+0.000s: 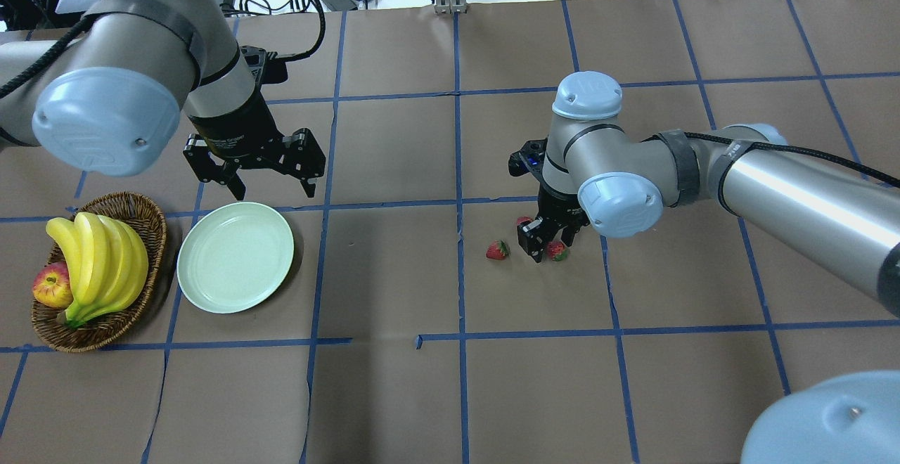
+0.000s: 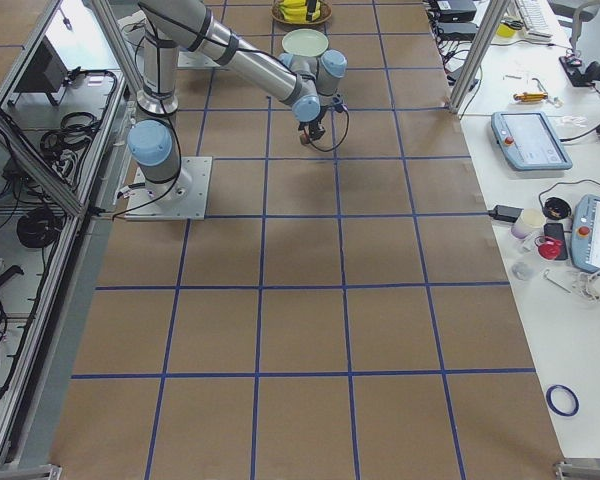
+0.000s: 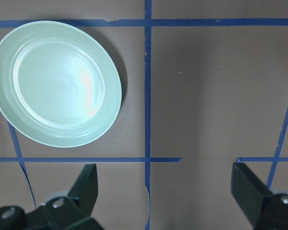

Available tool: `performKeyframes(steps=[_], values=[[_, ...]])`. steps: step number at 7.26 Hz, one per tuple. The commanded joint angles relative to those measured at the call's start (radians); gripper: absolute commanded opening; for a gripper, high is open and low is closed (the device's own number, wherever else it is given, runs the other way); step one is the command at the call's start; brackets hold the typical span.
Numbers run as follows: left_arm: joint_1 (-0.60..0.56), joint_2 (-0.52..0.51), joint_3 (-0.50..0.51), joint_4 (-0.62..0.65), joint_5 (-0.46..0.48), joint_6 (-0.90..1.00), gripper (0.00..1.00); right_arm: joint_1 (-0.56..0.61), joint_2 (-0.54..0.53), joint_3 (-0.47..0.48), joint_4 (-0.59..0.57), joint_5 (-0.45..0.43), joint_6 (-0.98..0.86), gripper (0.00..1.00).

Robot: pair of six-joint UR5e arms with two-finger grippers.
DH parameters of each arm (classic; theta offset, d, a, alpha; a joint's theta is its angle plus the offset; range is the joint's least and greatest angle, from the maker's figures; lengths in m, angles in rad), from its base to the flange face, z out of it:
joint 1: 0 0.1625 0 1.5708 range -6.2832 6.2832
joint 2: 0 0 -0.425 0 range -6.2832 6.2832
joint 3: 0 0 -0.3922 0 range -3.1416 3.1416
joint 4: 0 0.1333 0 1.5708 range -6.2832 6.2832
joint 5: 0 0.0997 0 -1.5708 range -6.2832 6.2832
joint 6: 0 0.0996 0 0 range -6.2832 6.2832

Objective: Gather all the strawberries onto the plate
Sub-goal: 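Lower the right gripper onto the strawberry cluster and grasp one strawberry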

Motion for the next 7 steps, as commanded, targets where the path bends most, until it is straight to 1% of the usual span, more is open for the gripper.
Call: performKeyframes(steps=[1, 2, 3, 4, 6, 7], values=[[0.002, 0.0, 0.0, 0.0, 0.001, 0.004, 1.0, 0.0, -0.001, 0.0, 0.0, -0.021, -0.001, 0.0], [0.005, 0.0, 0.003, 0.0, 0.001, 0.009, 1.0, 0.0, -0.002, -0.007, 0.001, -0.043, 0.008, 0.0], [0.006, 0.002, 0.008, 0.002, 0.001, 0.009, 1.0, 0.0, -0.012, -0.015, 0.0, -0.045, 0.011, 0.0], [0.015, 0.003, 0.014, 0.005, 0.001, 0.013, 1.0, 0.0, -0.022, -0.038, 0.003, -0.063, 0.013, 0.0], [0.064, 0.011, 0.021, 0.026, 0.025, 0.048, 1.0, 0.0, -0.064, -0.159, 0.071, -0.057, 0.017, 0.0], [0.095, 0.011, 0.021, 0.037, 0.049, 0.078, 1.0, 0.003, -0.065, -0.215, 0.108, -0.027, 0.028, 0.0]])
